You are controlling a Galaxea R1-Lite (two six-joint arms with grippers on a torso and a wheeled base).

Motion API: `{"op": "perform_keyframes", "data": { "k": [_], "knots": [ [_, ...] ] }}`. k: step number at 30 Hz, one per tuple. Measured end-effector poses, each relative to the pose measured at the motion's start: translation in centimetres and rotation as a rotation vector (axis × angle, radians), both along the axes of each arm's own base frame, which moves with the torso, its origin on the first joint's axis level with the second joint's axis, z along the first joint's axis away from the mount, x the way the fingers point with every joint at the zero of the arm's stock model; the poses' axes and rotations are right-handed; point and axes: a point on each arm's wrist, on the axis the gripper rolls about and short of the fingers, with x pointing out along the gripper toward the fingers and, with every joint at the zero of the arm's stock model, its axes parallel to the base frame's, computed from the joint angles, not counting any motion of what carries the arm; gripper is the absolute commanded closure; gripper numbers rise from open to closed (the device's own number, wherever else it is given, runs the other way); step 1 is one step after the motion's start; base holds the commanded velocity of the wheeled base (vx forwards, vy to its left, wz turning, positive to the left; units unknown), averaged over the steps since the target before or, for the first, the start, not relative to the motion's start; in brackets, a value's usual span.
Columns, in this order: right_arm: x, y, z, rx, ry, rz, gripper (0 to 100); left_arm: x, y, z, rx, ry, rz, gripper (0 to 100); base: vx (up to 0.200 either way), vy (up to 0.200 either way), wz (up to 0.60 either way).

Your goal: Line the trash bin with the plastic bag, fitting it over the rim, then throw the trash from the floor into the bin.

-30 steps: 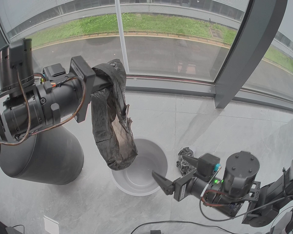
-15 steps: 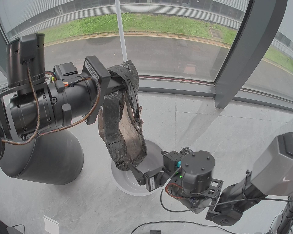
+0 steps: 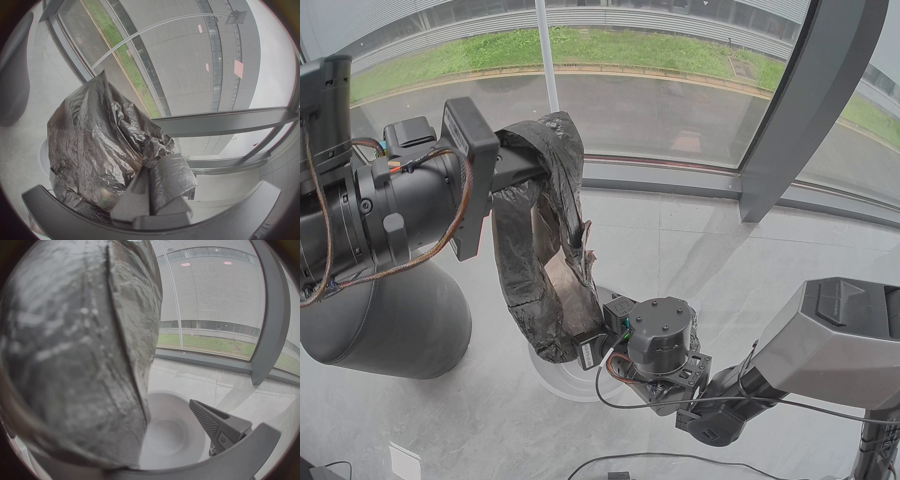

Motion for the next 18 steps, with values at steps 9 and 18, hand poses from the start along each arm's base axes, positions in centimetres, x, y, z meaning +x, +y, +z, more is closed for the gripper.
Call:
{"op": "perform_keyframes", "data": {
  "k": [9, 18],
  "knots": [
    [0.9, 1.0, -1.3, -0.013, -0.003, 0.0, 0, -0.8, 0.1, 0.4, -0.013, -0.01, -0.02, 100, 0.0, 0.0, 0.0],
    [0.7, 1.3, -1.8, -0.019, 0.002, 0.007, 100, -1.1, 0.3, 0.6, -0.019, -0.016, -0.022, 100, 0.0, 0.0, 0.0]
  ]
}}
